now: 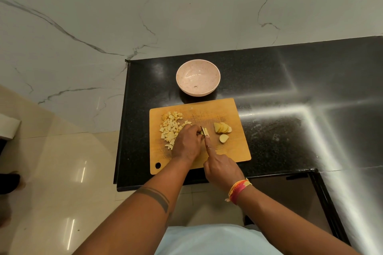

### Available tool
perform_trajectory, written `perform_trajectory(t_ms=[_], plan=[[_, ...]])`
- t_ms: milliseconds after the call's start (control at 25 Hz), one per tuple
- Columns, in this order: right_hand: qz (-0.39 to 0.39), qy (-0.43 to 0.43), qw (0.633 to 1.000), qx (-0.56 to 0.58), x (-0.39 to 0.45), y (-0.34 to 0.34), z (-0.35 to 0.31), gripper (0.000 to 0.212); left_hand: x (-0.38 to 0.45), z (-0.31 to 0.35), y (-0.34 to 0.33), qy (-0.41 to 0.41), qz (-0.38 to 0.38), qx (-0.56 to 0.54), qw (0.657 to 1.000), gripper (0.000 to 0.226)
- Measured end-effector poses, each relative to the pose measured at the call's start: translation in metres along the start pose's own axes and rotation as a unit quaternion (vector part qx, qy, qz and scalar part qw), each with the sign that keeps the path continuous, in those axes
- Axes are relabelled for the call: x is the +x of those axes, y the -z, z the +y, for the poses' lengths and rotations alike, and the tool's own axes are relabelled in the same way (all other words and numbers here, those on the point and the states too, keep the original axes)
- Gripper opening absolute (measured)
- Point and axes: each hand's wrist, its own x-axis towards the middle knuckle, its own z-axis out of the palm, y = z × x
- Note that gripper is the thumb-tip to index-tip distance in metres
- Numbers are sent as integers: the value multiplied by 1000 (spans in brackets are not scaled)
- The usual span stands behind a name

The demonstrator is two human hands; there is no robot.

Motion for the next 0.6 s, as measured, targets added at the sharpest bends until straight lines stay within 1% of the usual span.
perform_trajectory(t_ms=[160,440,600], plan=[[-11,1,1000,-2,-3,0,5,80,3,1,0,13,-6,2,1000,18],[-30,5,999,-13,-32,-4,16,83,2,4,1,15,-2,1,1000,17],[-1,3,1000,26,-39,2,19,84,1,9,3,28,-8,8,1000,24]])
